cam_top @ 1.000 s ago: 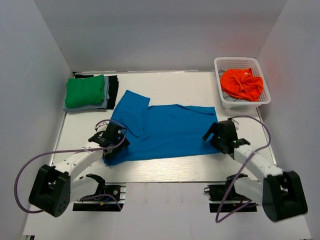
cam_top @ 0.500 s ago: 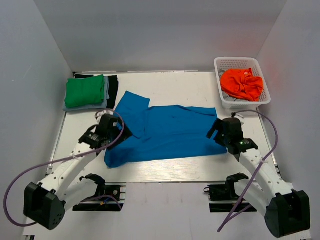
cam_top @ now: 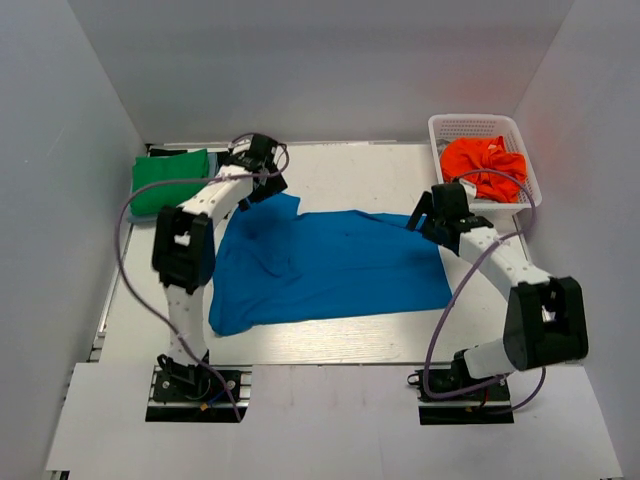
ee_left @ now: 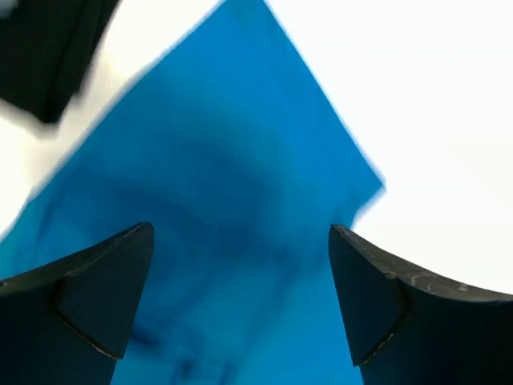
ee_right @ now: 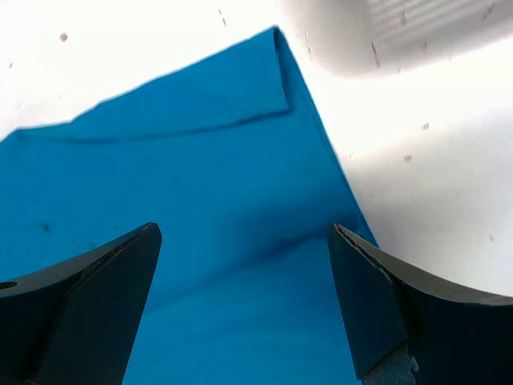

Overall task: Fold and stack the t-shirts
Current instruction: Grap the side of the flattened tshirt furthest away from the robot with both arms

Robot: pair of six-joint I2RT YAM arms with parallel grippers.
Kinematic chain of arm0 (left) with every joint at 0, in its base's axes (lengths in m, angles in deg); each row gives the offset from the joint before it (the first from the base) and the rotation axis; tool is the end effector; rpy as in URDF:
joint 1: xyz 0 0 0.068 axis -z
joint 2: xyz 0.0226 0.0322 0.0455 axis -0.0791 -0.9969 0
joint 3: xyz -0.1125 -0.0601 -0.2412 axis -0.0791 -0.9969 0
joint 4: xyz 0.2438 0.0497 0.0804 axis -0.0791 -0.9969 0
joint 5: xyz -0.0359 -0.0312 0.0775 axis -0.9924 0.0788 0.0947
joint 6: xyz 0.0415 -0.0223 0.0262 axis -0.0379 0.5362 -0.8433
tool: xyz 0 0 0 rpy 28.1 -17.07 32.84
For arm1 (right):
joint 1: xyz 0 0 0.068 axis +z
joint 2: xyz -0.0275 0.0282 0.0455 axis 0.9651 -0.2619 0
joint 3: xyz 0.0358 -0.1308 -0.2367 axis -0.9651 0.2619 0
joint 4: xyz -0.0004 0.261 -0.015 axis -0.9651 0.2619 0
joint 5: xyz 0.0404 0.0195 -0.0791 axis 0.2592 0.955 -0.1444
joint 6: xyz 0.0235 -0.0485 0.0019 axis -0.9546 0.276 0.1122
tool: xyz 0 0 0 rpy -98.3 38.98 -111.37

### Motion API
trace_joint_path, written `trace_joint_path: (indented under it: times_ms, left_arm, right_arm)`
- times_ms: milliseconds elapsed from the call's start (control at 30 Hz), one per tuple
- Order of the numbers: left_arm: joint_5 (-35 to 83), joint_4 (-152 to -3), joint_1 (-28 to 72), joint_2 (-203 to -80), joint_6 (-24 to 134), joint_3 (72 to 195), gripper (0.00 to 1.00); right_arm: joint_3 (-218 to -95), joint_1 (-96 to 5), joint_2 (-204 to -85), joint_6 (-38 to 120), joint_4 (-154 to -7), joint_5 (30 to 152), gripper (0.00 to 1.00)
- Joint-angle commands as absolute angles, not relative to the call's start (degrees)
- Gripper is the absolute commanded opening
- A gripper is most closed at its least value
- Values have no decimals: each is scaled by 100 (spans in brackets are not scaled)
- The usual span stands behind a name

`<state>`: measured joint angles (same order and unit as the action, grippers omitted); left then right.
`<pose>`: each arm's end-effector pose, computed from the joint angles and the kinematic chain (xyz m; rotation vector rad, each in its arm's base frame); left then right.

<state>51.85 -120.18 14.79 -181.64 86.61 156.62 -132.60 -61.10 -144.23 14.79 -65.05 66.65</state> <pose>0.4170 -0.1335 0.2296 -0.6398 2.4509 0.0312 0.2907 0.0603 0.2321 0.5235 2.2531 0.0652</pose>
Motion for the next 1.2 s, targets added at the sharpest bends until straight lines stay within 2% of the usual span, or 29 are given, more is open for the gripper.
trace_joint_path:
  times_ms: [0,33,167,500,600,633,700,733,833,867,933,967,1000,1033,1167]
  left_arm:
    - [5635,-12473,1252,-18859,8455,16759,100]
    - [5636,-12474,1173,-19088,8342,17301,100]
    - [5567,-12343,1032,-20003,7982,18184,100]
    - [5777,-11349,979,-20567,7313,18107,100]
    - [5567,-11270,979,-20724,7050,18106,88]
    - [5505,-11270,979,-20777,7049,18158,79]
    - [5356,-11270,979,-20944,6900,18237,70]
    - [5355,-11270,979,-21005,6899,18325,62]
    - [5302,-11418,979,-21173,6838,18526,52]
    - [5180,-11419,979,-21251,6768,18528,44]
    - [5179,-11419,979,-21252,6767,18528,34]
    - [5118,-11419,979,-21252,6767,18528,17]
    - [5118,-11419,979,-21252,6715,18458,6]
    - [5118,-11419,979,-21252,6715,18397,0]
    - [5328,-11340,979,-21017,6715,18116,0]
  right_arm:
    - [-13686,-6225,-14633,1651,-6681,6625,90]
    - [-13678,-6277,-14668,1660,-6734,6687,90]
    - [-13669,-6348,-14896,1801,-6858,6907,90]
    - [-13721,-6453,-15187,1819,-6717,7021,90]
    - [-13678,-6453,-15231,1819,-6752,7074,90]
    - [-13686,-6453,-15231,1827,-6761,7074,90]
    - [-13721,-6453,-15292,1862,-6761,7101,90]
    - [-13739,-6453,-15371,1889,-6752,7127,90]
    - [-13809,-6471,-15381,1950,-6778,7188,90]
    - [-13827,-6453,-15450,1942,-6787,7154,90]
    - [-13844,-6453,-15468,1951,-6805,7118,90]
    - [-13862,-6462,-15486,1950,-6814,7101,90]
    - [-13897,-6453,-15529,1942,-6814,7109,90]
    - [-13932,-6445,-15556,1933,-6822,7101,90]
    - [-14134,-6453,-15819,1801,-6910,7162,90]
